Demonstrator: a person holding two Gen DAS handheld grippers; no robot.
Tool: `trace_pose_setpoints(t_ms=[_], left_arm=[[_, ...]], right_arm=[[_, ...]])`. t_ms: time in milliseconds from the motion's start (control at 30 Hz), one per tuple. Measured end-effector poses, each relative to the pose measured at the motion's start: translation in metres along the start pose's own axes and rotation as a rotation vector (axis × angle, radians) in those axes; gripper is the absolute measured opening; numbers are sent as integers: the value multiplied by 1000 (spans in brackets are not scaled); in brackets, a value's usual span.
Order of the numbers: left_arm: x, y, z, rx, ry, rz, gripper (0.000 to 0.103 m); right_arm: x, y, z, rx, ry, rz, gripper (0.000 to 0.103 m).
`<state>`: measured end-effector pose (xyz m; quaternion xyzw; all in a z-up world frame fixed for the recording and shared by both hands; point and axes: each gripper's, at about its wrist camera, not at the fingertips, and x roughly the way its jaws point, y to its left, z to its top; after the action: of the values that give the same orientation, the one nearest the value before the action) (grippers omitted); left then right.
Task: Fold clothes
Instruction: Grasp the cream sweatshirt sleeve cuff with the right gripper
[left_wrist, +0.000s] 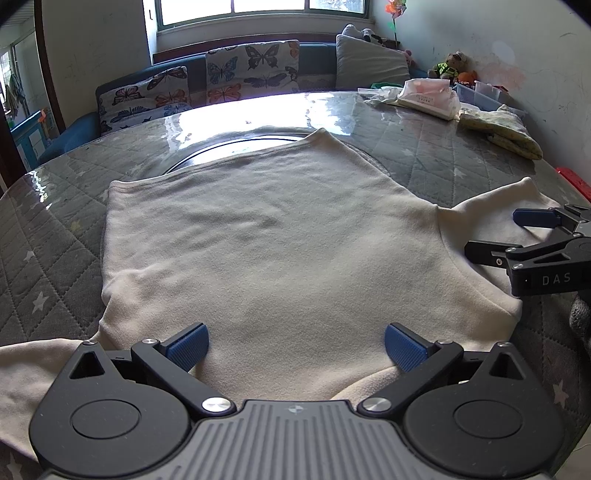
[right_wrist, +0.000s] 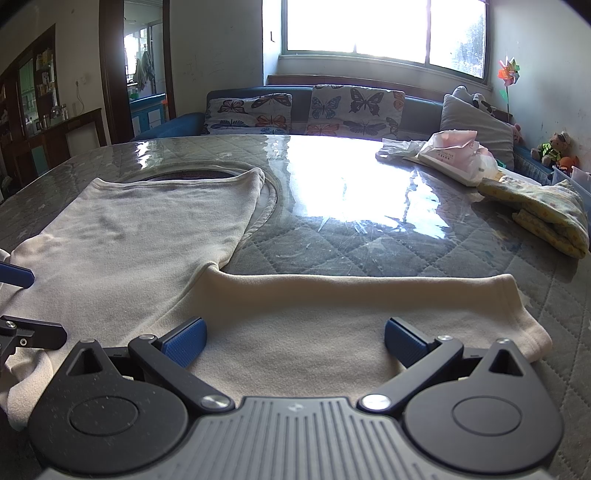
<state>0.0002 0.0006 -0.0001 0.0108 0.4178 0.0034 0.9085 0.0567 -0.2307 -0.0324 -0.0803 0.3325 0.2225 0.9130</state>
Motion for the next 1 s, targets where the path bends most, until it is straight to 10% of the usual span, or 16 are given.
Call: trace_pose_setpoints(t_ms=[433, 1000], left_arm=[[-2, -1, 5, 4, 5, -19, 103], [7, -27, 23, 48, 25, -37, 103]], right_arm=[[-26, -44, 4, 98, -46, -144, 99], [-20, -121, -6, 330, 4, -291, 44]])
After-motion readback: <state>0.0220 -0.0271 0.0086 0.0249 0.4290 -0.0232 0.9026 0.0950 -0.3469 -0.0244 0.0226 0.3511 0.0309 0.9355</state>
